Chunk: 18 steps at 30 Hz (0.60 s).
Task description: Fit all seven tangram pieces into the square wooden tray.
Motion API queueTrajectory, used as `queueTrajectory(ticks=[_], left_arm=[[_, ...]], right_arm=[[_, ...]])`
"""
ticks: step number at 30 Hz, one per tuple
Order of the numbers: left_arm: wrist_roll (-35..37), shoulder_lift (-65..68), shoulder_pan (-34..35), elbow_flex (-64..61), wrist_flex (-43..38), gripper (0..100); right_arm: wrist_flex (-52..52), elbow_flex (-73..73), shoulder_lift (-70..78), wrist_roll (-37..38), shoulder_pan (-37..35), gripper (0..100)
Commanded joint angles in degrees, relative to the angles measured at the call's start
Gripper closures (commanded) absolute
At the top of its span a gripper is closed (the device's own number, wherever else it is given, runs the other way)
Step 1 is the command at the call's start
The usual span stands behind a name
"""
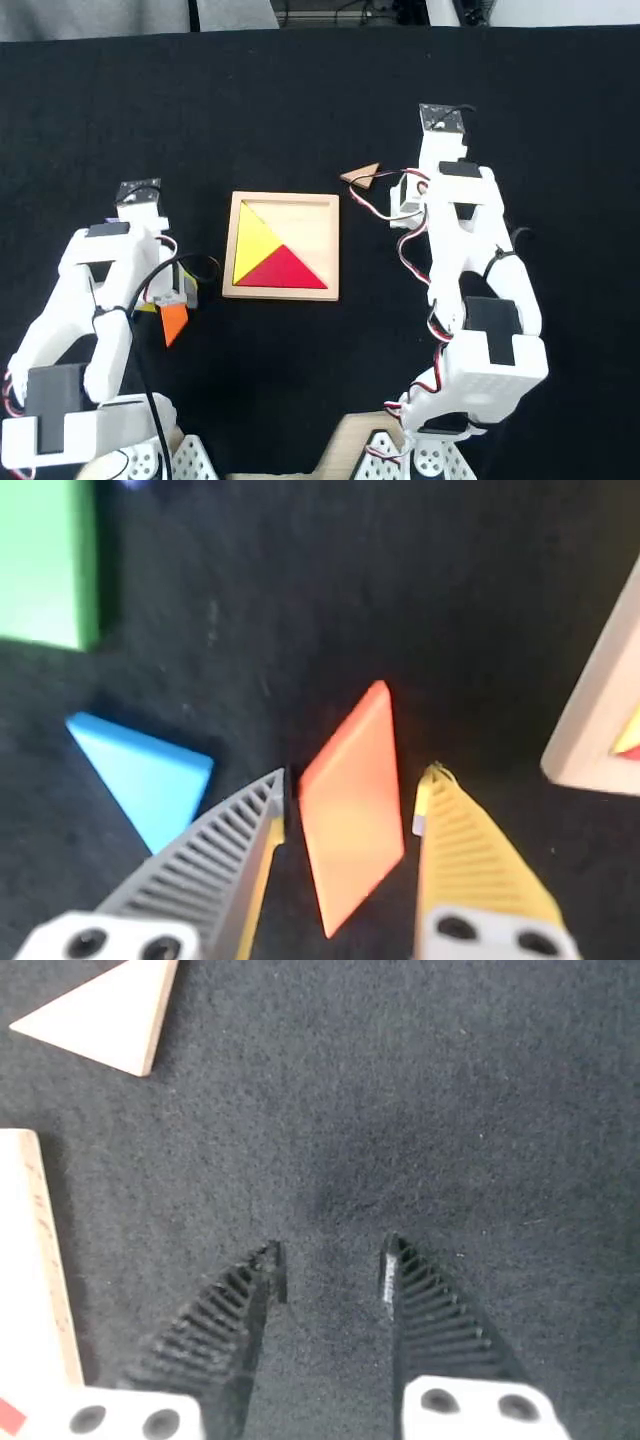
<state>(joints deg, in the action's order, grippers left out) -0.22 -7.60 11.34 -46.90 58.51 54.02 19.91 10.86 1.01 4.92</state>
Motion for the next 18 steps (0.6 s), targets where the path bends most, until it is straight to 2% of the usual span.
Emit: queueTrajectory(ticks=[1, 14, 18], left_arm=[[0.6, -0.4, -0.6, 0.3, 0.3, 78], [1.5, -0.3, -0.8, -1.5, 0.8, 78], [0.4, 0.4, -2.7, -1.4, 0.9, 85]], right_arm=[[-0.4, -0.1, -3.6, 0.6, -0.9, 83.2], [-0.4, -0.1, -3.6, 0.6, -0.9, 83.2], [-0.4, -0.1, -3.6, 0.6, -0.9, 83.2]])
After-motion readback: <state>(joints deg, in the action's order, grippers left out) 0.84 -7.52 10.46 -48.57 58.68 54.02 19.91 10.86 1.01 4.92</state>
